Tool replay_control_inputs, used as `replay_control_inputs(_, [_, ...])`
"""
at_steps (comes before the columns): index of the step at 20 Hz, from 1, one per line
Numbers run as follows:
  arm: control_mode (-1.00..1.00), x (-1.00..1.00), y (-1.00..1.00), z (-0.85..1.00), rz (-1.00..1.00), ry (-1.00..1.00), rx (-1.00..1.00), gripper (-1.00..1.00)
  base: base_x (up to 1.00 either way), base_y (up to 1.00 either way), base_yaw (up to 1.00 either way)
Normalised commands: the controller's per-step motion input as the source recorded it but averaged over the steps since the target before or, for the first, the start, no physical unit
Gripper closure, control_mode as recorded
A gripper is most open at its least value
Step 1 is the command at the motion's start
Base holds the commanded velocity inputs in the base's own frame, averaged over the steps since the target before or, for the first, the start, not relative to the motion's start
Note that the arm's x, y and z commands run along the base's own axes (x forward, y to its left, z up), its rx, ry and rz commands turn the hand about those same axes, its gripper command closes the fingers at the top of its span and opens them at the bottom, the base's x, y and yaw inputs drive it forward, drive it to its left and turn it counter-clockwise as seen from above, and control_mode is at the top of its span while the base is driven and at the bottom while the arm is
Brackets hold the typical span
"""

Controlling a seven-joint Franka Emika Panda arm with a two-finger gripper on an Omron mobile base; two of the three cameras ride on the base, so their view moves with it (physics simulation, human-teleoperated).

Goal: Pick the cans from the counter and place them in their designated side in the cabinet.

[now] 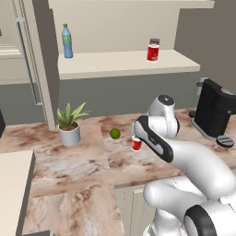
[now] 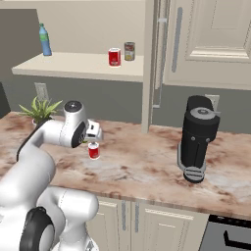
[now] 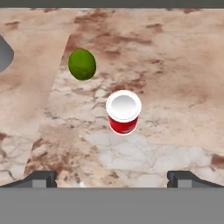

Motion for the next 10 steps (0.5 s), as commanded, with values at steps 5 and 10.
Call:
replay_control_inputs(5, [-1.00,0.08,0.00,-0.20,0.00,0.06,0.00,-1.00,0.00,0.00,0.00])
replay_control_inputs(10, [-1.00,0.06,0.00,-0.15,0.00,0.04,0.00,-1.00,0.00,0.00,0.00])
